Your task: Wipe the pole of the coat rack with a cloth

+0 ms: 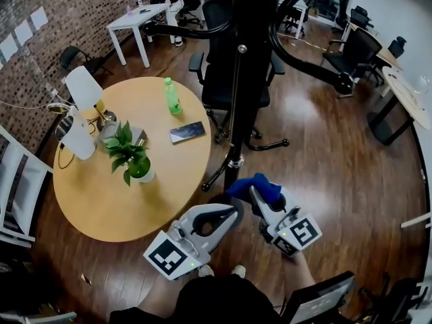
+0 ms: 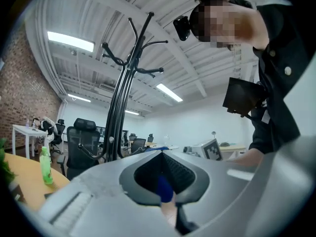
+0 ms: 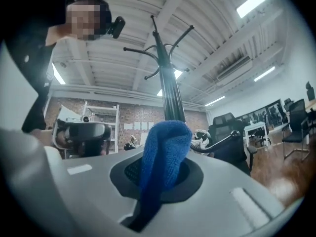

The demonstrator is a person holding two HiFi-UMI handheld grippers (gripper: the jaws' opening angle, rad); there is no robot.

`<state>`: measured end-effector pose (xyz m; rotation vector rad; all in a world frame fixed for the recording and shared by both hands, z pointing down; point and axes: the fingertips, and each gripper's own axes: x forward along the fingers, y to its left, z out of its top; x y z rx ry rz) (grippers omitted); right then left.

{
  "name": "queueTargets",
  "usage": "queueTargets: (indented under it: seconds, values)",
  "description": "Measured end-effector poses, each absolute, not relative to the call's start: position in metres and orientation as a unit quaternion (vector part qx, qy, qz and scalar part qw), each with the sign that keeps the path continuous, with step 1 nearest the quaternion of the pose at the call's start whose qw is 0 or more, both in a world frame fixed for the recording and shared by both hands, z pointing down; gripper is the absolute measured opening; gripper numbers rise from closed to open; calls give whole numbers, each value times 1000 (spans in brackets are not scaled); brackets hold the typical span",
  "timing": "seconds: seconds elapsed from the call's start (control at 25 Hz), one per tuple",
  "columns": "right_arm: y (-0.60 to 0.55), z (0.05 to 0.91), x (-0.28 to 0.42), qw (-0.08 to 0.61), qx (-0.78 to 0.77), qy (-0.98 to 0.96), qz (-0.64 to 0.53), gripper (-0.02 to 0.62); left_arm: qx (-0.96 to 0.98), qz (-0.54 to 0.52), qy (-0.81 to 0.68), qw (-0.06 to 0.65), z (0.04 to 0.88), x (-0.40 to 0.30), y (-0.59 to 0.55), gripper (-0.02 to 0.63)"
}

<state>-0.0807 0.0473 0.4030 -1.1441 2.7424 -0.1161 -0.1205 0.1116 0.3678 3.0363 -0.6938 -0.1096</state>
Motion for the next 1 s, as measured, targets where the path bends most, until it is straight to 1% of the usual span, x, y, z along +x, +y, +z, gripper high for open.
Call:
queueTargets:
  seconds: [0.16,0.36,0.48,0.6,0.76,0.88,1.0]
  values:
    - [21,423,-104,45,-355,932,57,23,971,-40,-234,21,408,-110,105,-6]
    - [-12,452,-110,30,-365,921,133,23,958,-69,-279,-4,452,-124,56,-6]
    - [-15,462,-112,78,-354,917,163,23,950,-96,-297,-19,480,-134,36,-6]
    - [-11,473,-114,121,-345,906,213,21,948,-116,-292,-49,515,-136,26,-6]
    - [-8,540,-127,114,-330,901,257,21,947,-135,-281,-82,570,-140,33,-6]
    - [-9,603,-128,107,-340,897,262,21,946,-143,-271,-104,608,-141,46,-6]
    - [-7,666,-131,94,-344,900,252,21,949,-134,-264,-108,649,-141,58,-6]
